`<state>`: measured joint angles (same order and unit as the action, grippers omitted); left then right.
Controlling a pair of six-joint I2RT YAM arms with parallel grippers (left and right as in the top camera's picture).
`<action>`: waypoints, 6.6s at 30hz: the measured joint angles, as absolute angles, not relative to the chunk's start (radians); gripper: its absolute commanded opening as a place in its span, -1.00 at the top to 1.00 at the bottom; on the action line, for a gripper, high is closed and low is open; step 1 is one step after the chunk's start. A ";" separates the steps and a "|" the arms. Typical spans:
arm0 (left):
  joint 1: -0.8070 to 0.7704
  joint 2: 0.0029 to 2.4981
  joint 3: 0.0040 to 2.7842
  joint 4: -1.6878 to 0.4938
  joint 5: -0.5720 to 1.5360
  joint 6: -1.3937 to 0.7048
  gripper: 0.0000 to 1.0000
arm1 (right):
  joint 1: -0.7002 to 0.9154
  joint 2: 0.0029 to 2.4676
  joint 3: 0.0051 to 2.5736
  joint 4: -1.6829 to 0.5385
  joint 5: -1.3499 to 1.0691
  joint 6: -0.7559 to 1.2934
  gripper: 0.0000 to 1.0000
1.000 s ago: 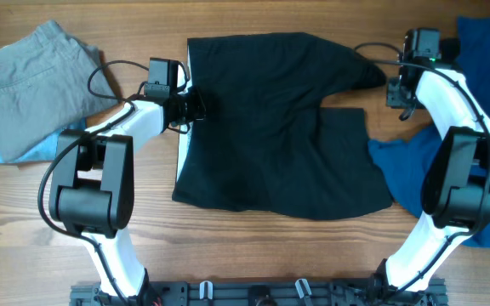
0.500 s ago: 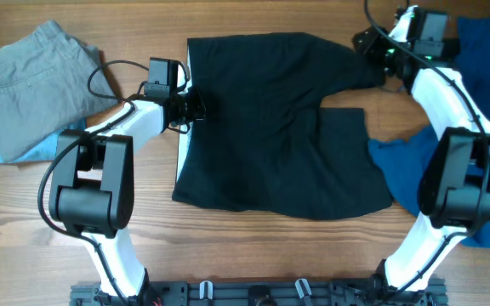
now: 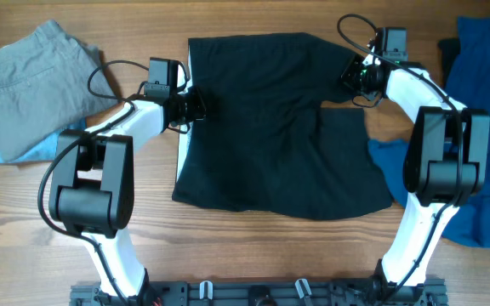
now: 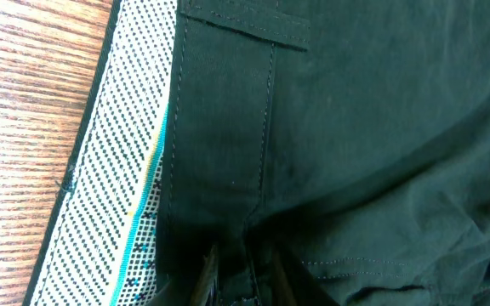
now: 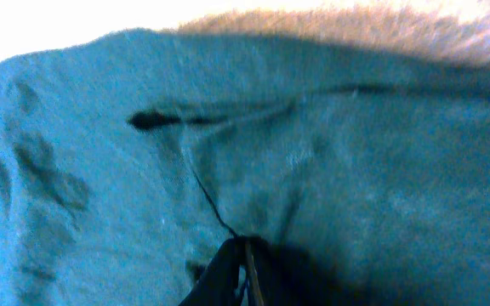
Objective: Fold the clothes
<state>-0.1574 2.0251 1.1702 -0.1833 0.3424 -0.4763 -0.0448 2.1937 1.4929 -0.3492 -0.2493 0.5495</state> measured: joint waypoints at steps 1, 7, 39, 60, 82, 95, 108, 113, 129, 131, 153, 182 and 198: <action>-0.157 2.025 1.170 -0.183 0.342 -0.477 0.56 | -0.045 2.194 1.493 -0.336 -0.241 0.550 0.90; -0.157 2.025 1.170 -0.183 0.342 -0.477 0.56 | -0.045 2.180 1.490 -0.262 -0.224 0.511 0.30; -0.157 2.025 1.170 -0.183 0.345 -0.476 0.53 | 0.015 2.211 1.495 -0.215 -0.031 0.442 0.30; -0.157 2.025 1.170 -0.183 0.345 -0.477 0.53 | 0.073 2.209 1.504 -0.278 0.035 0.452 0.28; -0.157 2.025 1.171 -0.183 0.349 -0.476 0.49 | 0.090 1.972 1.819 -1.024 0.237 0.301 0.75; -0.155 2.019 1.184 -0.251 0.348 -0.476 0.52 | 0.047 2.001 1.666 -1.186 0.216 0.377 -0.20; -0.142 2.015 1.185 -0.295 0.364 -0.476 0.49 | -0.132 2.247 1.757 -0.487 -0.118 0.259 -0.36; -0.141 2.014 1.185 -0.296 0.365 -0.476 0.45 | -0.131 2.336 1.758 -0.452 -0.288 0.258 -0.16; -0.141 2.012 1.185 -0.296 0.368 -0.476 0.45 | -0.133 2.347 1.911 -0.418 -0.359 0.278 0.13; -0.141 2.012 1.185 -0.296 0.368 -0.476 0.44 | -0.133 2.280 1.940 -0.469 -0.225 0.299 -0.77; -0.087 1.657 1.142 -0.818 0.258 -0.430 -0.64 | -0.136 1.888 1.859 -1.404 -0.086 0.397 -1.00; -0.176 1.393 0.537 -0.868 0.341 -1.231 0.11 | -0.136 1.329 0.823 -1.072 -0.323 0.583 -0.99; -0.175 1.364 0.535 -0.719 0.308 -1.201 0.92 | -0.136 1.329 0.789 -1.099 -0.326 0.587 -0.99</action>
